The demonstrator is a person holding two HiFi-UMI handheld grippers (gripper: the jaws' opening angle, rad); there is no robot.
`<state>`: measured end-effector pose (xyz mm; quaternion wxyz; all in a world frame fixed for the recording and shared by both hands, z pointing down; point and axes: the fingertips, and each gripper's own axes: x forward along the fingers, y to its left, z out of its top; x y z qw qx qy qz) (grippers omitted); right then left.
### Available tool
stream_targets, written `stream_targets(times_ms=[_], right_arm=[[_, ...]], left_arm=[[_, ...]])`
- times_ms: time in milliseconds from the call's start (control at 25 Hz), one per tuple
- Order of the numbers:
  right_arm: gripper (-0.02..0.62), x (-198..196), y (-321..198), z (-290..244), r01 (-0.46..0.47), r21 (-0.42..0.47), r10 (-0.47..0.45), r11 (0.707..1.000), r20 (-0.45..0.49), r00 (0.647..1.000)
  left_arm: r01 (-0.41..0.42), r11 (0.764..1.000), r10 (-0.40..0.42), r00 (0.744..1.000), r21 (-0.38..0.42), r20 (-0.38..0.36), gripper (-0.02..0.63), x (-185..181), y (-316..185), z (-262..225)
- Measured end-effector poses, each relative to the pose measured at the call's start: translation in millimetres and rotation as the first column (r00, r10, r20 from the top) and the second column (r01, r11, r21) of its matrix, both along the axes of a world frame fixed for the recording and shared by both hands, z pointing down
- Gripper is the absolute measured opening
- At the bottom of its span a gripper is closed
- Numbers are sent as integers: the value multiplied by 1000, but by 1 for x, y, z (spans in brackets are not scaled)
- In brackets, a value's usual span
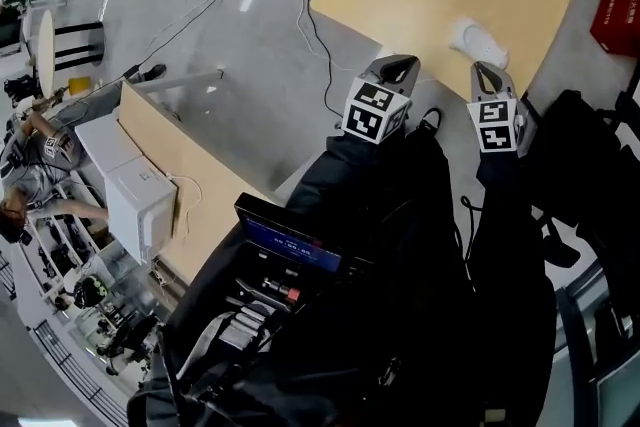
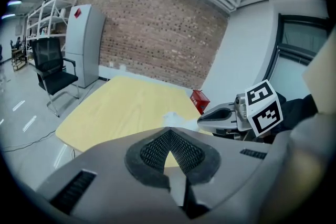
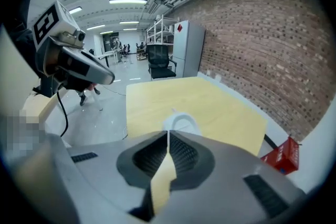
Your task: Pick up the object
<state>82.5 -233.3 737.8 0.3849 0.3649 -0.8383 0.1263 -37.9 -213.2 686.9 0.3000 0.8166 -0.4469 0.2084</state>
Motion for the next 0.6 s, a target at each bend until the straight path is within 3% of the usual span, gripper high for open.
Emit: stream_targets(times_ms=[200,320,600], right_arm=[[15,-5,-4,25,26,-26,-28,999,-60,998],[74,-8,-7,40,36,-33,-39,999,-114,993],[104,-7,-21,68,23,50,-8,998,-265,964]], left_arm=[[20,999,-20,1000,-36,1,-2,-11,2,16],[24,998,-25,1000,-50,-6,-2,-15,4,24],[23,996,-24,1000,-82,-8,-2,-19,18,42]])
